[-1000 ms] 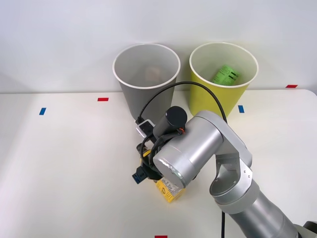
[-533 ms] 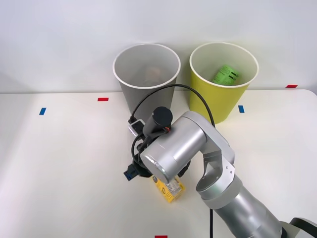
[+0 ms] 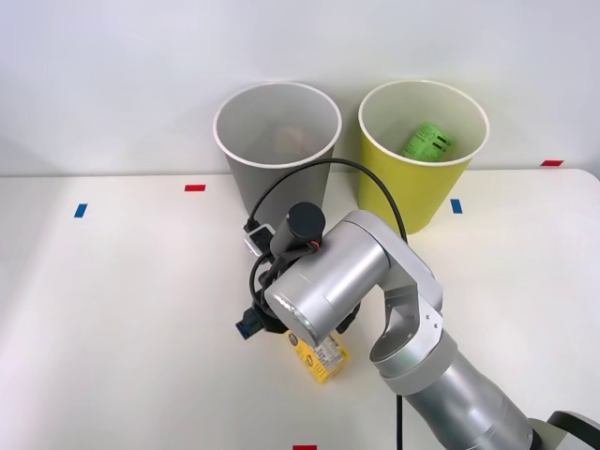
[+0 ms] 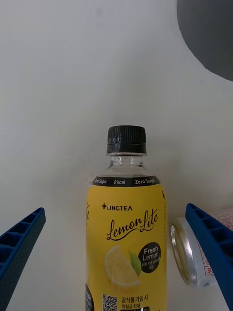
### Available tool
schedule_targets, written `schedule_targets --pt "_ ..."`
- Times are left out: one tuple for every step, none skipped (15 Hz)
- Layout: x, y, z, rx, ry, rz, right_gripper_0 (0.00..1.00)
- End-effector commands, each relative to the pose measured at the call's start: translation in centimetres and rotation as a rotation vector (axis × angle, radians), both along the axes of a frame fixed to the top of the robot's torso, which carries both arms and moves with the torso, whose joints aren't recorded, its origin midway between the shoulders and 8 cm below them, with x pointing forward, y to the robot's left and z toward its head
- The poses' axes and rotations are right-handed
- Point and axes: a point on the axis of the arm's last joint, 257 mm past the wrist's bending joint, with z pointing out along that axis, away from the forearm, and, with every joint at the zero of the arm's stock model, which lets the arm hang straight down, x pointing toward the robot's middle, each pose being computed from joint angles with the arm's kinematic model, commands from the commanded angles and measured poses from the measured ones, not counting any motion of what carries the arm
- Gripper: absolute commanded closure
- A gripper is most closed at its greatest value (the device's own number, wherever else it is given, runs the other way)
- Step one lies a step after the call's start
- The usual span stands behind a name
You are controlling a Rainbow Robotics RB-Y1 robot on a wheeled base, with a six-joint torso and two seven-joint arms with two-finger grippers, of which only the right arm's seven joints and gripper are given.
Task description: Put cans in the gray bin, plastic bottles in the light green bin
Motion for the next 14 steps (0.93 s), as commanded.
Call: schedule_targets --pt "0.4 -0.1 -0.9 -0.029 0.01 -0.019 0.0" --pt "0.3 -0.1 -1.0 -0.032 0.011 -0.022 0.0" --pt "0.3 -0.1 -1.0 -0.03 0.012 -0.023 0.0" --pt "0.3 -0.1 -1.0 -0.032 0.011 -0.022 0.0" --pt "0.4 -0.3 -1.2 -0.036 0.015 -0.026 0.0" --pt "0.4 -0.4 -1.5 -0.043 0.019 -0.03 0.0" --pt "0.7 -0.5 -1.8 -0.048 0.015 -0.037 0.0" --pt "0.9 -0.6 -2.1 -0.051 0.012 -0.039 0.0" --pt "1.1 -0.8 -2.3 -0.055 0.012 -0.046 0.0" --pt "1.1 -0.9 -2.5 -0.061 0.014 -0.047 0.0" --pt "1.1 -0.9 -2.6 -0.06 0.015 -0.047 0.0" --pt "1.0 -0.9 -2.6 -0.06 0.017 -0.047 0.0" --pt "0.9 -0.8 -2.6 -0.057 0.021 -0.043 0.0" --pt "0.9 -0.7 -2.6 -0.055 0.021 -0.042 0.0"
